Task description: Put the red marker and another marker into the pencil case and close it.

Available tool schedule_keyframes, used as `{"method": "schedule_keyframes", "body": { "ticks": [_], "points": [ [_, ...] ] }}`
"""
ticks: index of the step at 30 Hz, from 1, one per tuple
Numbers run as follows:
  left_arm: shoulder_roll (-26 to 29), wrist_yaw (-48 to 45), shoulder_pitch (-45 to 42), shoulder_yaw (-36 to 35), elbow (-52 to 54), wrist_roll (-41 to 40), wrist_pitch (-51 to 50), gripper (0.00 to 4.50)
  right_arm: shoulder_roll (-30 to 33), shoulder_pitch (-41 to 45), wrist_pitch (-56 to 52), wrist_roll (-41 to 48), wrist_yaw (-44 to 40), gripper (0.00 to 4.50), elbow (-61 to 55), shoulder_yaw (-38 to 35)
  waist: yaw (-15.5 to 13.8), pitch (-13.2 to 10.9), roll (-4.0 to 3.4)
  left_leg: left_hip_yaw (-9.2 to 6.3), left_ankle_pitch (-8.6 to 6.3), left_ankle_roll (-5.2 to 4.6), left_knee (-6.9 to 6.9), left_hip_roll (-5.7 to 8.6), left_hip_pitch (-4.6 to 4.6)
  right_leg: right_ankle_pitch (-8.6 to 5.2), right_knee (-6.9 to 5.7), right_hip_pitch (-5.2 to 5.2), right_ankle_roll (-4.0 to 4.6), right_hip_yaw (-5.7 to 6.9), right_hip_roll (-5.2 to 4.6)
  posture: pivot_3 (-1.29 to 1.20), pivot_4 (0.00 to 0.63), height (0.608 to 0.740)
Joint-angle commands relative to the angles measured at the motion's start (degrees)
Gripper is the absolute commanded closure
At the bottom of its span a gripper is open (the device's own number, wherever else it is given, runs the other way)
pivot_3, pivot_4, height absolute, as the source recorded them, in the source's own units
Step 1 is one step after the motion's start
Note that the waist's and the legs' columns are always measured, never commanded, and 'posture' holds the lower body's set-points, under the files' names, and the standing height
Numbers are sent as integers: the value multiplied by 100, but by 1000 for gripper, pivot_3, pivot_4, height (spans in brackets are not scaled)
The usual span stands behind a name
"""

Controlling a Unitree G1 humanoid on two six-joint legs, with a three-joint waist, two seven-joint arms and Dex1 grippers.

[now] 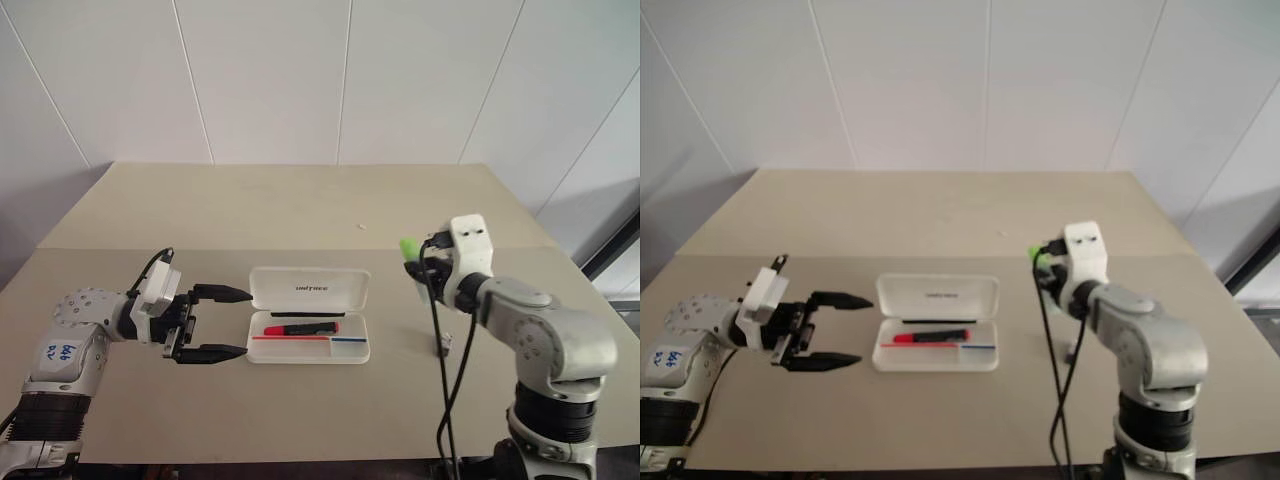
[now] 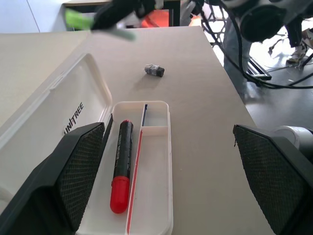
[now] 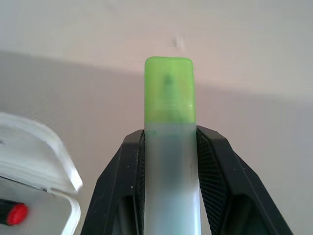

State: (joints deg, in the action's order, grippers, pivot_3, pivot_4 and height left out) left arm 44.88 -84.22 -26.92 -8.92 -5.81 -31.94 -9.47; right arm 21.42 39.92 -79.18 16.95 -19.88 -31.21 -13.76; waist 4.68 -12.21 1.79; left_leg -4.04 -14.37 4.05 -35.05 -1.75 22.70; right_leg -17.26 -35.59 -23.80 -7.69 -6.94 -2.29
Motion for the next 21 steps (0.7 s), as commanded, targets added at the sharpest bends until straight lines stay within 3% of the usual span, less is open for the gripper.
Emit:
{"method": "schedule_keyframes", "body": {
  "ticks": [1,8,13,17,21],
  "points": [
    [-41,-18,-71,-67,-7,-85,68,0,424,164,148,501,-531,2626,-311,-32,-1,0,0,0,0,0,0,0,0,0,0,0,0,1,0,0,150,740],
    [-149,-7,122,-170,5,-118,165,0,1808,442,3,2003,-2311,2626,-454,565,4,-7,-11,-1,0,-1,-4,-2,-1,-1,-4,0,-2,0,2,0,150,740],
    [-126,-63,209,-189,-177,-16,417,0,2783,267,974,1821,-3110,2626,-304,1747,-27,-7,-11,-5,-1,-1,-10,-1,3,-3,2,2,-3,8,-2,0,150,740],
    [-108,-23,391,-253,-110,-64,462,0,2643,536,1469,1670,-3332,2626,73,2444,1,-6,-9,-4,0,-1,-15,-1,3,-2,-1,2,-5,6,-1,0,150,740],
    [-96,-55,617,-351,-2,-156,443,0,2427,901,2261,892,-3461,2626,681,3514,15,-6,-10,-5,0,-1,-15,-3,1,-2,-6,0,-3,7,0,0,150,740]
  ]
}}
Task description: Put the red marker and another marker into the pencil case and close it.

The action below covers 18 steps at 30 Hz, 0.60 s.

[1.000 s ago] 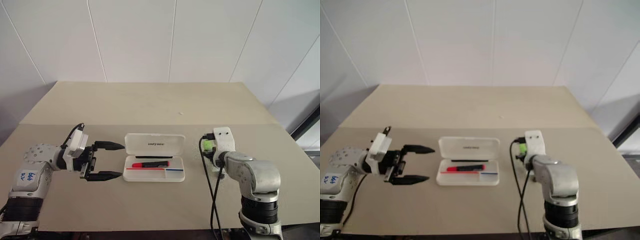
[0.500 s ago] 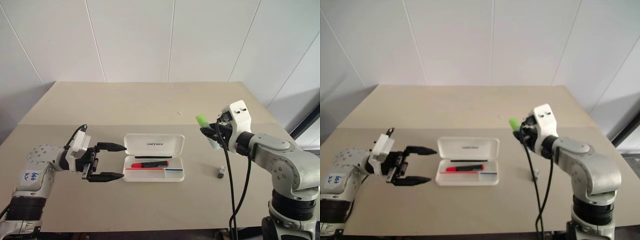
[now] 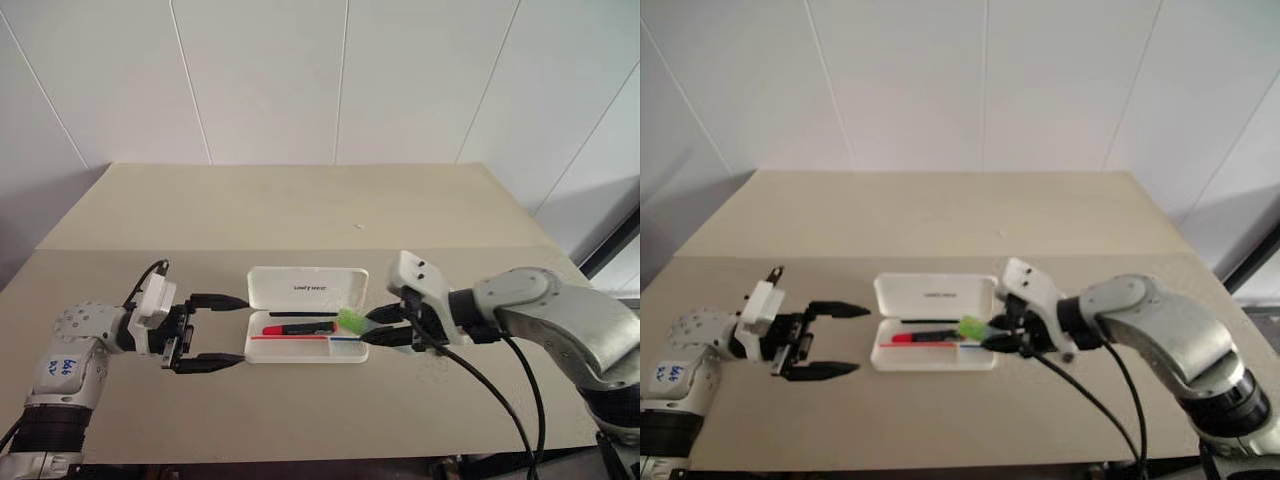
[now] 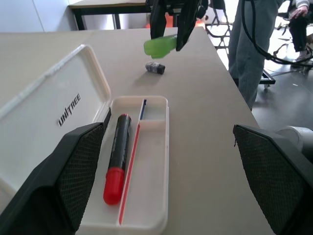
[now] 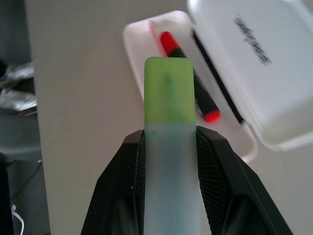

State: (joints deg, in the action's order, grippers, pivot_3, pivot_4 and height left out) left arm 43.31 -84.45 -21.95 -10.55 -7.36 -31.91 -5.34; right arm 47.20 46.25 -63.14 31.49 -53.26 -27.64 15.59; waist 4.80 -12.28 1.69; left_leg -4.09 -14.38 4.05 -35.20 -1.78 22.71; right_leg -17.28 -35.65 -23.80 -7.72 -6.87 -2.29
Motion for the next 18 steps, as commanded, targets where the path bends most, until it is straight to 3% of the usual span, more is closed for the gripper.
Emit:
{"method": "schedule_keyframes", "body": {
  "ticks": [1,10,18],
  "points": [
    [67,-48,168,-212,130,-157,59,0,-369,446,823,-783,-62,2626,580,841,-2,0,0,0,0,0,0,0,0,0,0,-2,0,0,0,0,150,740],
    [162,-146,437,-485,-104,-107,360,0,-1594,1228,1558,-1849,-100,2626,1811,1890,-27,1,2,-5,13,24,-8,2,59,-1,-32,-66,3,6,-5,0,150,740],
    [173,-149,373,-607,-452,-35,689,0,-2247,1451,1536,-2229,-176,2626,2232,2044,-15,2,3,-6,20,36,-8,3,58,-1,-49,-72,3,8,-4,0,150,740]
  ]
}}
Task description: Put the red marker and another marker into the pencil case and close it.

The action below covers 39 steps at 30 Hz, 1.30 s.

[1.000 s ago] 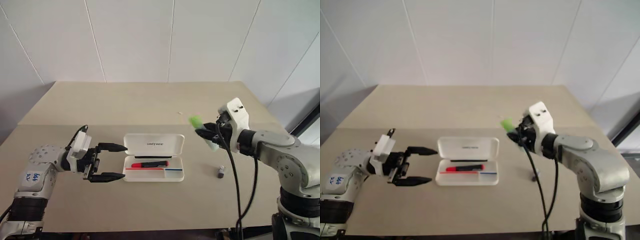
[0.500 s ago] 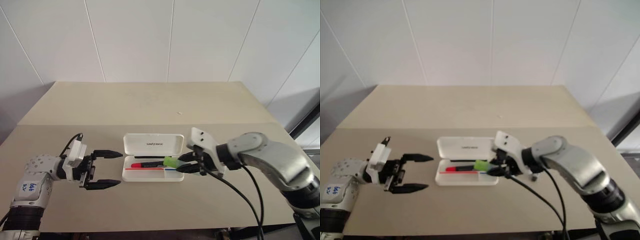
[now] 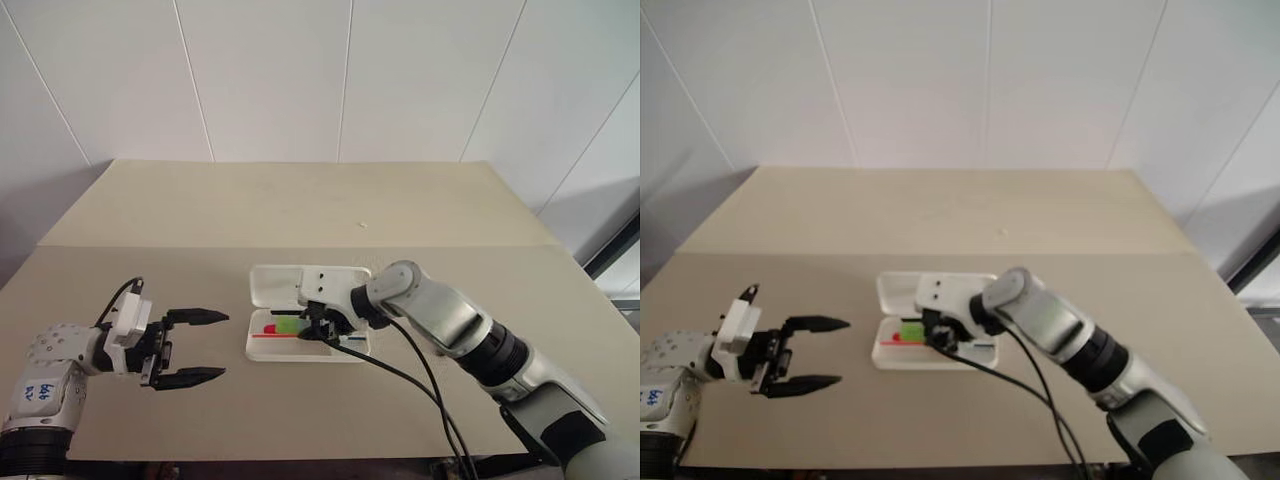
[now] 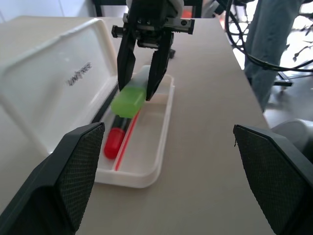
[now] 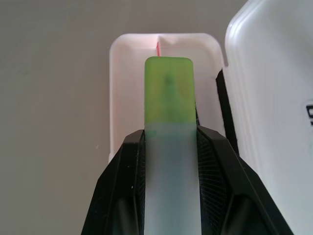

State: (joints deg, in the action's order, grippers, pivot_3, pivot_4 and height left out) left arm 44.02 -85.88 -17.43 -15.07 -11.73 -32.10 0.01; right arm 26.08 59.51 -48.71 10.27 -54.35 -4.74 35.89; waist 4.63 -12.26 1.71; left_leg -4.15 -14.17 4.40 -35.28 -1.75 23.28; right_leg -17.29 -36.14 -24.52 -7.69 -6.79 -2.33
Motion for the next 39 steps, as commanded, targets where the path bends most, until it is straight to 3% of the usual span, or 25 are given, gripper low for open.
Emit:
{"method": "schedule_keyframes", "body": {
  "ticks": [1,15,35,36,39],
  "points": [
    [103,-1,-83,-149,-17,-17,170,0,-176,126,116,-163,-72,2626,-5,38,3,1,1,-1,0,1,0,0,0,0,0,0,0,0,0,0,150,740],
    [117,140,-34,-147,145,-49,161,0,-850,184,-148,-288,-84,2626,128,79,22,2,3,-3,10,15,-4,0,-6,-2,-36,-6,3,4,1,0,150,740],
    [124,288,-41,-161,211,-52,164,0,-1119,252,515,-741,-305,2626,994,175,28,4,7,-4,11,16,-33,0,-7,-2,-67,-6,4,4,3,0,150,740],
    [122,297,-40,-161,216,-55,159,0,-1132,263,461,-720,-313,1890,957,144,29,4,7,-5,11,16,-34,0,-7,-2,-68,-6,4,4,3,0,150,740],
    [108,324,-50,-151,225,-55,157,0,-1146,283,348,-670,-341,948,812,62,28,4,7,-5,11,16,-35,0,-7,-2,-69,-6,3,4,3,0,150,740]
  ]
}}
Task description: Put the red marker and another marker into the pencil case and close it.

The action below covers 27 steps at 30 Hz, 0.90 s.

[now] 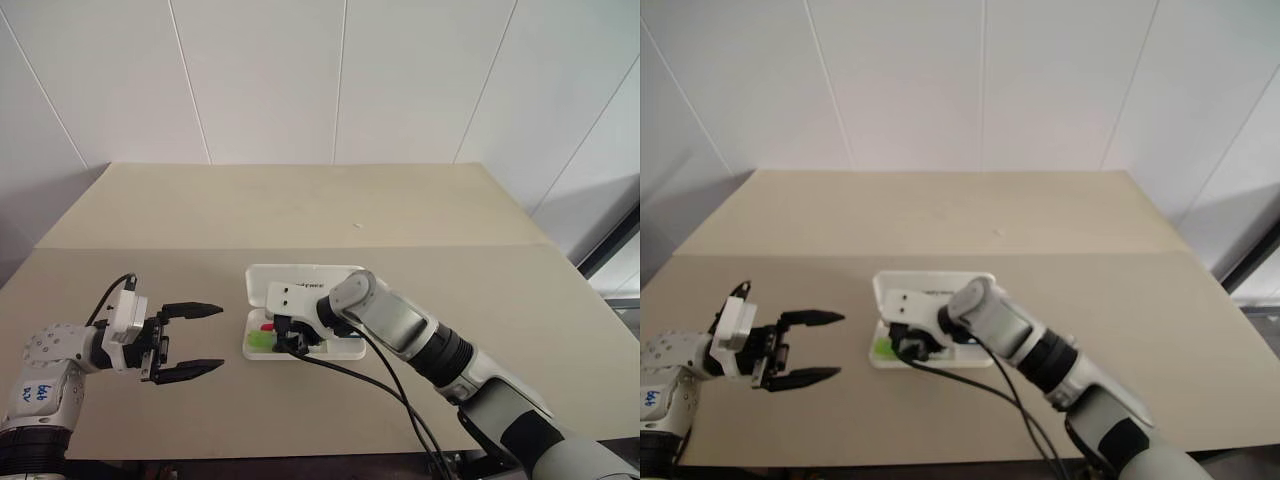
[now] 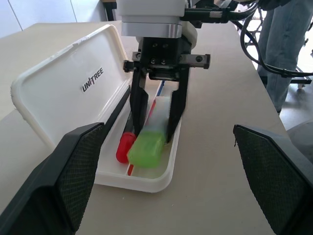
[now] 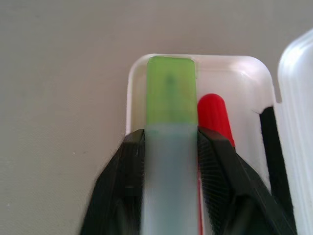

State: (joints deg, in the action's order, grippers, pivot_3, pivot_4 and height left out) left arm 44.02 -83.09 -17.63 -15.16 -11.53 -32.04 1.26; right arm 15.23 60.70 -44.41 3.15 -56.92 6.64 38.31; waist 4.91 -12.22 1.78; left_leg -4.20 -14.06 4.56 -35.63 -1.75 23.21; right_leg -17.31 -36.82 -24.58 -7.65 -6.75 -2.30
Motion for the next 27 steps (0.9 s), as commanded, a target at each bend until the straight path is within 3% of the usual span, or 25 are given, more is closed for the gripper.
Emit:
{"method": "schedule_keyframes", "body": {
  "ticks": [1,2,3,9,18,24,27],
  "points": [
    [101,54,-36,-134,208,-60,31,0,-75,176,-136,63,-74,562,-367,-232,0,0,0,0,0,0,0,0,0,0,0,0,0,0,0,0,150,740],
    [97,59,-42,-128,209,-59,30,0,-89,186,-190,77,-63,172,-400,-278,0,0,0,-1,0,0,0,0,0,0,0,0,0,0,0,0,150,740],
    [91,65,-52,-121,210,-60,28,0,-95,199,-263,102,-46,61,-451,-337,0,0,0,-1,0,0,0,0,0,0,0,0,0,0,0,0,150,740],
    [66,91,-102,-84,188,-60,27,0,83,175,-1163,589,-104,61,-1231,-967,-11,0,0,-2,0,0,-2,0,0,0,-2,0,0,0,0,0,150,740],
    [-70,43,-283,89,48,-40,48,0,1874,-677,-3334,1977,-286,61,-3154,-2016,-79,2,4,-7,0,-1,-2,4,2,0,14,9,0,7,-4,0,150,740],
    [-188,-56,-494,240,-191,24,133,0,3011,-1369,-4032,1916,509,61,-3689,-2395,-75,2,5,-6,0,-1,-2,4,1,-1,17,8,1,5,-2,0,150,740],
    [-261,-114,-633,329,-316,57,170,0,2802,-1701,-4529,1738,1226,61,-3864,-2721,-29,3,5,-5,1,-3,1,2,0,-1,17,7,1,3,3,0,150,740]
  ]
}}
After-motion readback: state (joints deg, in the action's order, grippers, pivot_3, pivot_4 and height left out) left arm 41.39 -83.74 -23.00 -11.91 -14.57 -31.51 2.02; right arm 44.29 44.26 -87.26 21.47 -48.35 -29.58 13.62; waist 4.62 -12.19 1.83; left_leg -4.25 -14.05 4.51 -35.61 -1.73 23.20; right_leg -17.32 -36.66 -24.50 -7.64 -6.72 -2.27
